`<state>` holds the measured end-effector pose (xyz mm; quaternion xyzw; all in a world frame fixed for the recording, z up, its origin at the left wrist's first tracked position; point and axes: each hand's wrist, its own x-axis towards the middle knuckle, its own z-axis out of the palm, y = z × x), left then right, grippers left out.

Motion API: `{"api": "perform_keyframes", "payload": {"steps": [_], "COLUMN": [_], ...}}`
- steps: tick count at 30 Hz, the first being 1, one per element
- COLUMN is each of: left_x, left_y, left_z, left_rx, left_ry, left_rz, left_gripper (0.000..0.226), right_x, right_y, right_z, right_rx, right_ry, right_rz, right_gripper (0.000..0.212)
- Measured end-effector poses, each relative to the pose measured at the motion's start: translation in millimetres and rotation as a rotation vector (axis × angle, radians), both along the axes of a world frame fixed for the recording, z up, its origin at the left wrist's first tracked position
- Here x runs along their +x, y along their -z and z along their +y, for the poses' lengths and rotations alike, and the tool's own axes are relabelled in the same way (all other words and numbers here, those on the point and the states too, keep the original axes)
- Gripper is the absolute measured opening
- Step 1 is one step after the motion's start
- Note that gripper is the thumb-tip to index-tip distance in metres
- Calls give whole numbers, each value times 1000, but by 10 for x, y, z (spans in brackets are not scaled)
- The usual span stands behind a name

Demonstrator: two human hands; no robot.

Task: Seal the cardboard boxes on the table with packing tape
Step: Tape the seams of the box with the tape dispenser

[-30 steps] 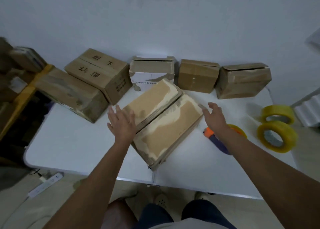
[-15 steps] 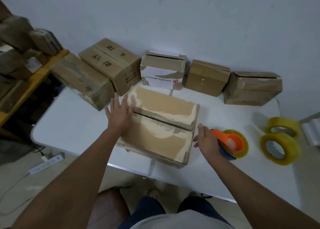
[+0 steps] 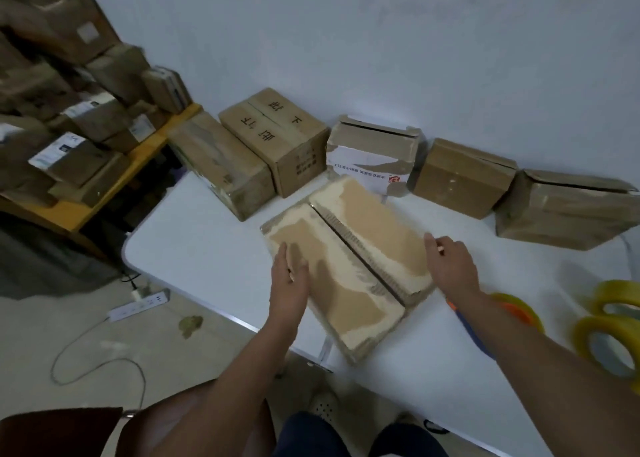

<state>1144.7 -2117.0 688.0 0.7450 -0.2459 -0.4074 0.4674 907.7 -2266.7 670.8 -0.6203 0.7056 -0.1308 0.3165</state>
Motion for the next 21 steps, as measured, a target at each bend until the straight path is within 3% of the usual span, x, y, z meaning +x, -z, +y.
{"api": "perform_keyframes", "payload": {"steps": [2, 5, 8, 10, 17, 19, 21], "left_x": [67, -17, -222, -274, -254, -213, -172], "left_y": [-2, 70, 190, 262, 353, 355, 365], "left_z": [-128, -64, 200, 252, -158, -350, -523], "left_rx": [14, 85, 27, 11, 11, 17, -3], "left_ry": [148, 309, 335, 313, 369, 398, 408], "left_rz": [-101, -175, -199, -260, -470, -510, -533], "left_gripper": [61, 70, 77, 79, 80, 81, 80], "right_x": [-100, -149, -66, -9, 61, 44, -6], "right_y": [17, 50, 98, 107, 20, 32, 59], "right_z": [268, 543, 683, 771, 646, 533, 398], "right_rx": [25, -10, 49, 97, 63, 108, 201], "right_ry": [-29, -92, -52, -4, -32, -51, -86], "right_rz": [35, -134, -311, -347, -428, -433, -405], "right_gripper": [50, 38, 44, 55, 53, 74, 110]}}
